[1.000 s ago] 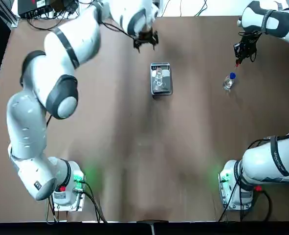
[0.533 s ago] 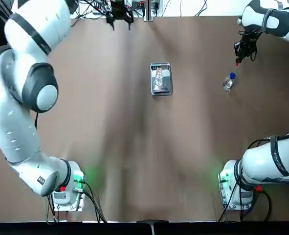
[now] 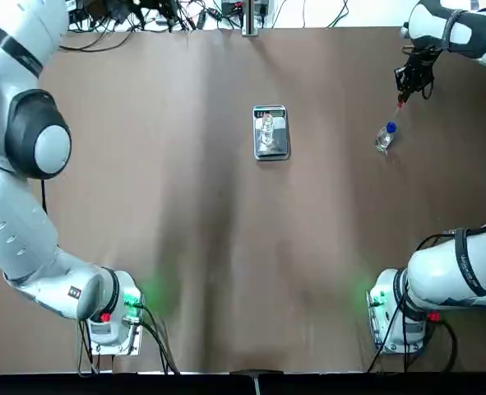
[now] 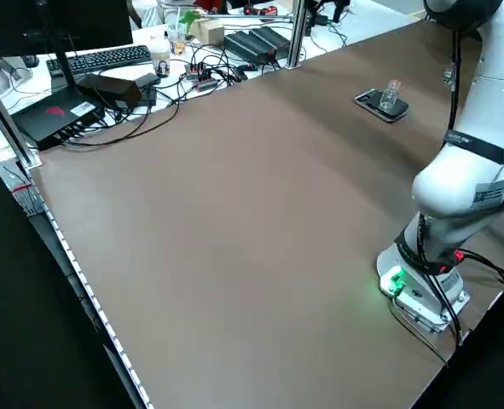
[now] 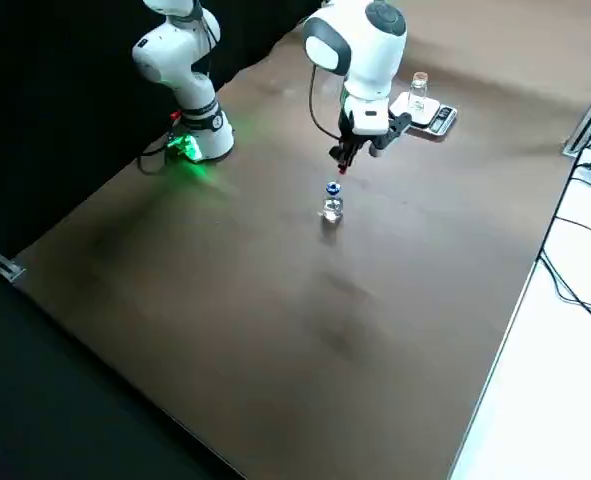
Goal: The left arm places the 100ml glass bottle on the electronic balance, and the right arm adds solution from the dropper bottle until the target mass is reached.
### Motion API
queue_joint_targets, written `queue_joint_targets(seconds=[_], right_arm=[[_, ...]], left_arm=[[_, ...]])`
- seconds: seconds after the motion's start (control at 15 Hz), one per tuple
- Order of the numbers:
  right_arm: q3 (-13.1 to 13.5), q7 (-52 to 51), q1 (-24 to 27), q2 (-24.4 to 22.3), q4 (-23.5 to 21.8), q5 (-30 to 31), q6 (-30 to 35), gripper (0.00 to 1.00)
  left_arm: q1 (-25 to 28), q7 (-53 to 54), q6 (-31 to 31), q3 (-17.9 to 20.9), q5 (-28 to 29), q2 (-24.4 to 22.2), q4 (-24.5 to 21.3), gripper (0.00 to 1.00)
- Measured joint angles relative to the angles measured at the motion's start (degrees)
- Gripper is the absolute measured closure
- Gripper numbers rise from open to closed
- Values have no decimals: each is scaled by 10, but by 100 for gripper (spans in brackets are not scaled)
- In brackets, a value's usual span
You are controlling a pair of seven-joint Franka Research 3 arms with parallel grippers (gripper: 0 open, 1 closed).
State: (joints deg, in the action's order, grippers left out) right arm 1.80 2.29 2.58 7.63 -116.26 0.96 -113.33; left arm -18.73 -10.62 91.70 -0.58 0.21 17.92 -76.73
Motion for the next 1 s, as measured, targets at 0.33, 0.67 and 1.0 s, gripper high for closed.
queue_joint_targets(seconds=[0.33, 0.67, 1.0], right_arm=[[0, 0, 0, 0, 8, 0, 14, 84], [-1, 0, -1, 0, 19, 0, 25, 84], [-2, 0, -1, 0, 29, 0, 34, 84]], left_arm=[[32, 25, -21, 0, -3, -20, 0, 0], [51, 25, -35, 0, -3, -35, -1, 0], [57, 25, -44, 0, -3, -44, -1, 0]])
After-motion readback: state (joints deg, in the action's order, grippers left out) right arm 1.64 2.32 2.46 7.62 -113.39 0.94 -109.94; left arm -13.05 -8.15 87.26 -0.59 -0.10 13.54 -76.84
